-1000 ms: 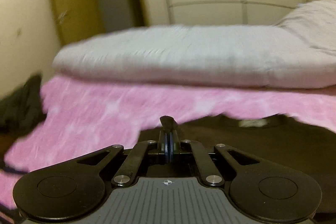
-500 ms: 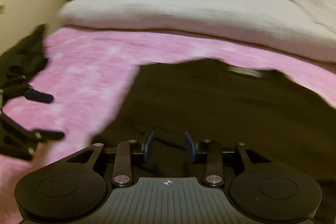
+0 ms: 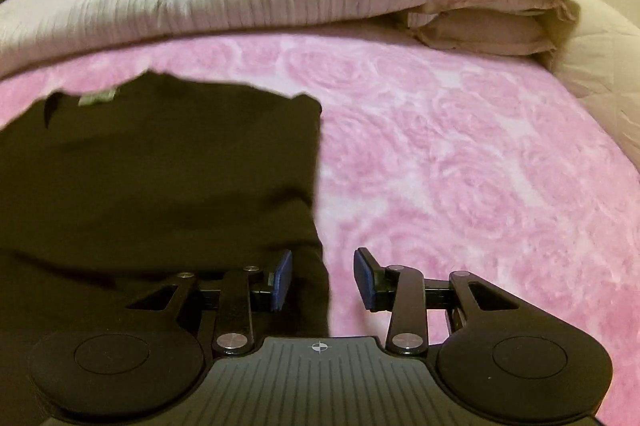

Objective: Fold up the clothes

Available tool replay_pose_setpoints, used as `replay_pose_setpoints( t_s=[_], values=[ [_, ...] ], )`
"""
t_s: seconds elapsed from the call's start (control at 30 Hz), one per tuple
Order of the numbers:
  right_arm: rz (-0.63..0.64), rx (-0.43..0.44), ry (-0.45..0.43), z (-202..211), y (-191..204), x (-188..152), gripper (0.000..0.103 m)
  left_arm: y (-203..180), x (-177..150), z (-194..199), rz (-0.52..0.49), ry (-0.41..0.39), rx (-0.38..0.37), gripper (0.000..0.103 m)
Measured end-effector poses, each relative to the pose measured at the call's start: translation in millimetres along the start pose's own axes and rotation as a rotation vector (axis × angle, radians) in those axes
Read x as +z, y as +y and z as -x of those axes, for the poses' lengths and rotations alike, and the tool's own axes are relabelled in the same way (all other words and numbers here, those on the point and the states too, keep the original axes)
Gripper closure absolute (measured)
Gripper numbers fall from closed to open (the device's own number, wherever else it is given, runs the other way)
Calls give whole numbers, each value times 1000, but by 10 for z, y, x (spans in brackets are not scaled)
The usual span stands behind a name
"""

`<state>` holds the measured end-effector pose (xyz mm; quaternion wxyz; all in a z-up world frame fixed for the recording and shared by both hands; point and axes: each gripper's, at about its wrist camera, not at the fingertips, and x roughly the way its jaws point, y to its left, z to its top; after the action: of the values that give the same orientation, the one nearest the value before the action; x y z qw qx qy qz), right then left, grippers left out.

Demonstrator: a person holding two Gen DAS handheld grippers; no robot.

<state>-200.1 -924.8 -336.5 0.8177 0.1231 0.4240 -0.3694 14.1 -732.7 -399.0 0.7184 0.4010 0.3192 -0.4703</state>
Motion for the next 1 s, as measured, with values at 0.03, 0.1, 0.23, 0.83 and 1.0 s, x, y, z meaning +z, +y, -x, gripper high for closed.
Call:
replay_pose_setpoints(
  t_s=[0.03, 0.1, 0.23, 0.83, 1.0],
  values=[
    [38, 2, 8, -19, -15, -60, 65, -3, 13, 4, 1, 3, 5, 37],
    [149, 21, 9, -66, 22, -177, 65, -14, 49, 9, 1, 11, 18, 37],
    [385, 54, -54, -99, 155, -317, 65, -72, 128, -21, -9, 36, 42, 37],
    [220, 70, -27, 211, -267, -436, 96, -45, 132, -56, 4, 124, 70, 33],
    [209, 138, 90, 109, -31, -466, 90, 5, -110, 43, 114, 183, 41, 33]
  ],
)
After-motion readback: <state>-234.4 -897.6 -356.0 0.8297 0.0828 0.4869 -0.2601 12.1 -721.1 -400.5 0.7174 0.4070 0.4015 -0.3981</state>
